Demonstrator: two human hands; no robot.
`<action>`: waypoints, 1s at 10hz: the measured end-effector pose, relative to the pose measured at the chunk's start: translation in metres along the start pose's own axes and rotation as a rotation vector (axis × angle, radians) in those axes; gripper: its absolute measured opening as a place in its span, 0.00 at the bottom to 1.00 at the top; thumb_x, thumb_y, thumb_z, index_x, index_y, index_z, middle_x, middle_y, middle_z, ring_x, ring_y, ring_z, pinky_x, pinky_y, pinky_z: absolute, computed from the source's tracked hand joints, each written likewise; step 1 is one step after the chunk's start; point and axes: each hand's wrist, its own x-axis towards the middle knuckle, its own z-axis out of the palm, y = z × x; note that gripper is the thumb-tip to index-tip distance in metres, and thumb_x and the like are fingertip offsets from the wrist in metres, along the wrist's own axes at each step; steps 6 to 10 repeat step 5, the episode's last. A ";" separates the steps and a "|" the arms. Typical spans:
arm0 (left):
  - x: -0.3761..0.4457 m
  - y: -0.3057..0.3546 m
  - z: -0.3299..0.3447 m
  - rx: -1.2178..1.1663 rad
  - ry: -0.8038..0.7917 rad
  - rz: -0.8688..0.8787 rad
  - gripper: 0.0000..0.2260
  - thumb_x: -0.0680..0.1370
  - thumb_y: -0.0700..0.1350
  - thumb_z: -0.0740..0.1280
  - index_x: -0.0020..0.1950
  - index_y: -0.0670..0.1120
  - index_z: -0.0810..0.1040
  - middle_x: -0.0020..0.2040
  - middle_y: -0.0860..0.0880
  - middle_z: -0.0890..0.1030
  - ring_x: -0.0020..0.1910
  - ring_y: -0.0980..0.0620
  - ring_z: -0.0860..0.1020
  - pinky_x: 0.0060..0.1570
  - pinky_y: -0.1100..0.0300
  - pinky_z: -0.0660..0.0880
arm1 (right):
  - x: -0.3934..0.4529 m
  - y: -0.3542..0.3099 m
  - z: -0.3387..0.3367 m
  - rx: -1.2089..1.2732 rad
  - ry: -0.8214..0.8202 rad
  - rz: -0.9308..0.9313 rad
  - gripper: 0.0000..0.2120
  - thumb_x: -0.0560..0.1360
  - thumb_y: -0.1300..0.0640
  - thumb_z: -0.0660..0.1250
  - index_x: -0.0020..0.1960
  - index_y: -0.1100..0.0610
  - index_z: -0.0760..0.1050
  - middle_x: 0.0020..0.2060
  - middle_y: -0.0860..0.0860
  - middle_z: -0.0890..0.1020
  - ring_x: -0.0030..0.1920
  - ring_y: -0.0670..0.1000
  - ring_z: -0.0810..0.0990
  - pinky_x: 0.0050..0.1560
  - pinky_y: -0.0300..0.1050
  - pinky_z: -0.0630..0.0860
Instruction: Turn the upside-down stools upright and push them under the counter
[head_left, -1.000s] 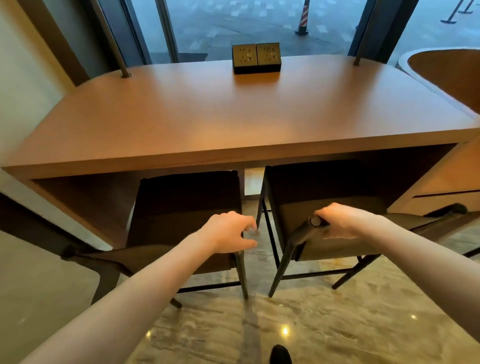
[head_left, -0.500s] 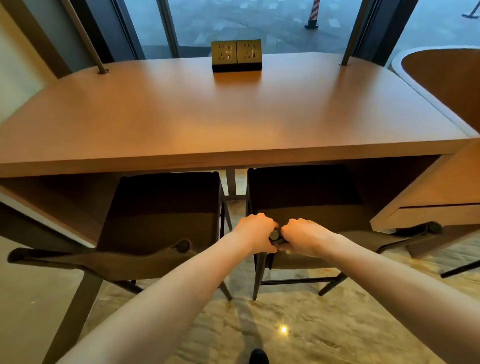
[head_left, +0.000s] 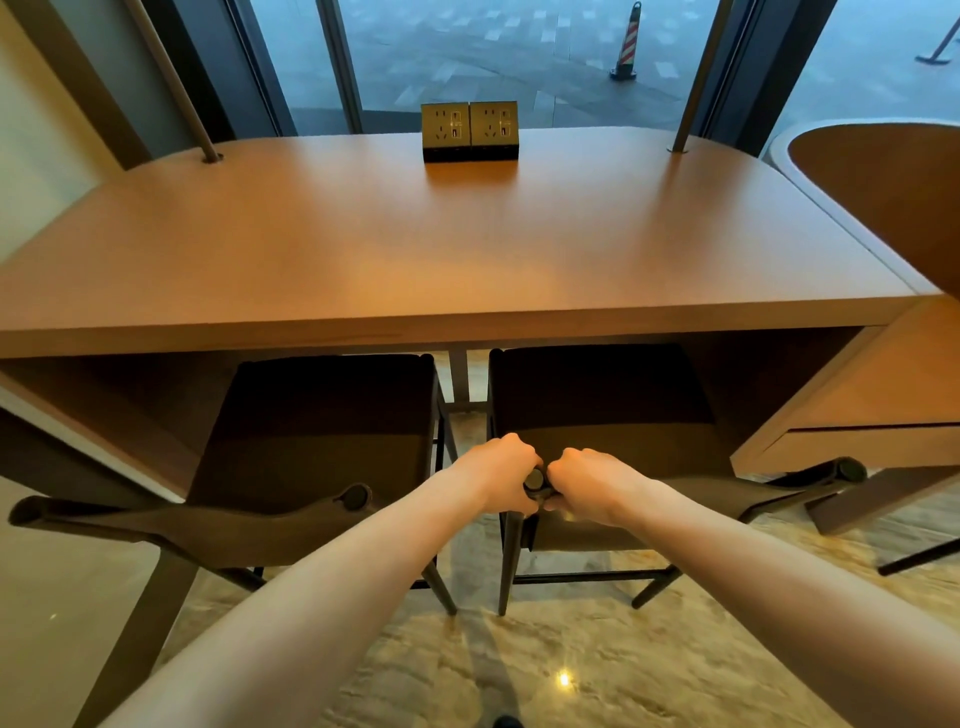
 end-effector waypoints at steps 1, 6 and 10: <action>0.001 0.000 -0.001 0.004 -0.011 0.014 0.12 0.75 0.46 0.73 0.57 0.44 0.82 0.47 0.45 0.85 0.44 0.47 0.83 0.46 0.52 0.83 | 0.000 -0.001 0.000 -0.009 -0.012 0.005 0.14 0.80 0.51 0.66 0.61 0.56 0.79 0.50 0.53 0.83 0.45 0.53 0.82 0.40 0.42 0.74; -0.005 -0.008 -0.004 -0.011 -0.020 -0.040 0.23 0.74 0.47 0.74 0.67 0.50 0.73 0.56 0.47 0.80 0.53 0.46 0.80 0.49 0.51 0.81 | -0.008 -0.007 -0.021 -0.026 -0.009 0.083 0.11 0.78 0.56 0.67 0.59 0.55 0.80 0.46 0.52 0.83 0.44 0.52 0.82 0.45 0.43 0.80; -0.005 -0.008 -0.004 -0.011 -0.020 -0.040 0.23 0.74 0.47 0.74 0.67 0.50 0.73 0.56 0.47 0.80 0.53 0.46 0.80 0.49 0.51 0.81 | -0.008 -0.007 -0.021 -0.026 -0.009 0.083 0.11 0.78 0.56 0.67 0.59 0.55 0.80 0.46 0.52 0.83 0.44 0.52 0.82 0.45 0.43 0.80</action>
